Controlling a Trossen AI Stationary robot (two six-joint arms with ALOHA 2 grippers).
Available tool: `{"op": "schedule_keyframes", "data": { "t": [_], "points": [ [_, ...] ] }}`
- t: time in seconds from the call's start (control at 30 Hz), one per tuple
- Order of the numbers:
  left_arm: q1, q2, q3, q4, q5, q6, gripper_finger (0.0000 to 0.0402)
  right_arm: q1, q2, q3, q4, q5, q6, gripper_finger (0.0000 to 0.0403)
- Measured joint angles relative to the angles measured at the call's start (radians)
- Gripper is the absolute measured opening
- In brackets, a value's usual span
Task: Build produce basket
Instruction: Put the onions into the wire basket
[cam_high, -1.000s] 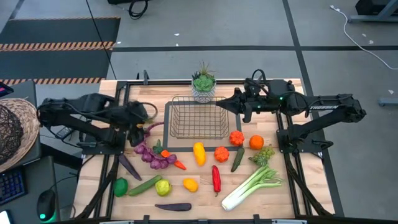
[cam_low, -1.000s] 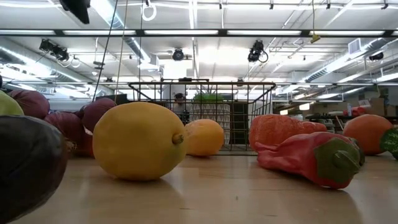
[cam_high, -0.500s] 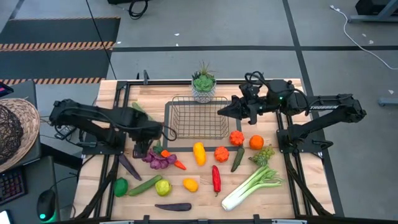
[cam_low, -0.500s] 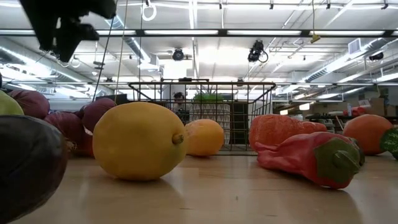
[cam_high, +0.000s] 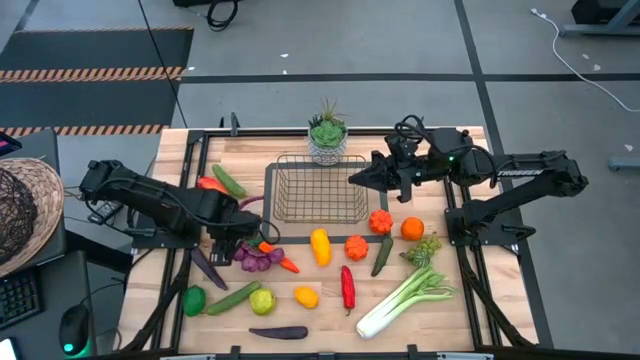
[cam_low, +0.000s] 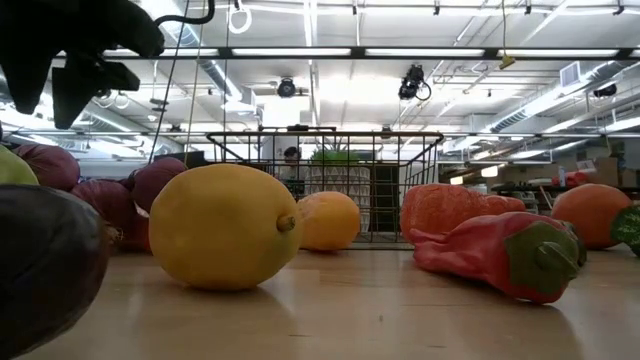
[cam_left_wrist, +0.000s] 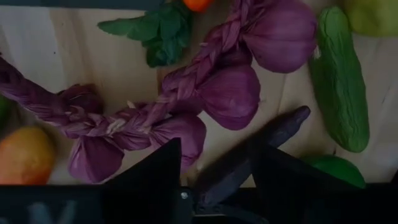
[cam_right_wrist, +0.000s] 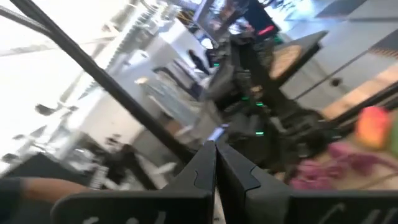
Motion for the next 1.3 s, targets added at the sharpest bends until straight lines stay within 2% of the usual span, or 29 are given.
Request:
{"op": "schedule_keyframes", "data": {
  "t": [0.13,0.3,0.5,0.6,0.77,1.0,1.13,1.3],
  "points": [
    [-0.018,0.000,-0.001,0.005,0.000,-0.022,0.0183,0.007,0.032,-0.001,-0.052,0.092,-0.118,0.0036],
    [-0.033,-0.020,-0.001,0.021,0.000,-0.019,0.0173,0.027,0.063,-0.001,-0.160,0.147,-0.272,0.0102],
    [-0.036,-0.034,-0.003,0.037,-0.001,0.066,0.0172,0.060,0.073,-0.001,-0.299,0.188,-0.289,0.0214],
    [-0.034,-0.033,-0.003,0.044,-0.021,0.184,0.0172,0.082,0.073,-0.001,-0.320,0.198,-0.288,0.0265],
    [0.001,-0.035,-0.031,0.057,-0.069,0.303,0.0182,0.117,0.073,-0.001,-0.332,0.257,-0.259,0.0326],
    [0.040,-0.033,-0.177,0.074,-0.064,0.355,0.0223,0.149,0.075,-0.001,-0.349,0.294,-0.200,0.0346],
    [0.041,-0.033,-0.194,0.112,-0.064,0.360,0.0233,0.164,0.075,-0.001,-0.353,0.299,-0.189,0.0344],
    [0.041,-0.033,-0.194,0.175,-0.103,0.367,0.0227,0.168,0.075,-0.001,-0.355,0.316,-0.189,0.0343]
  ]
}}
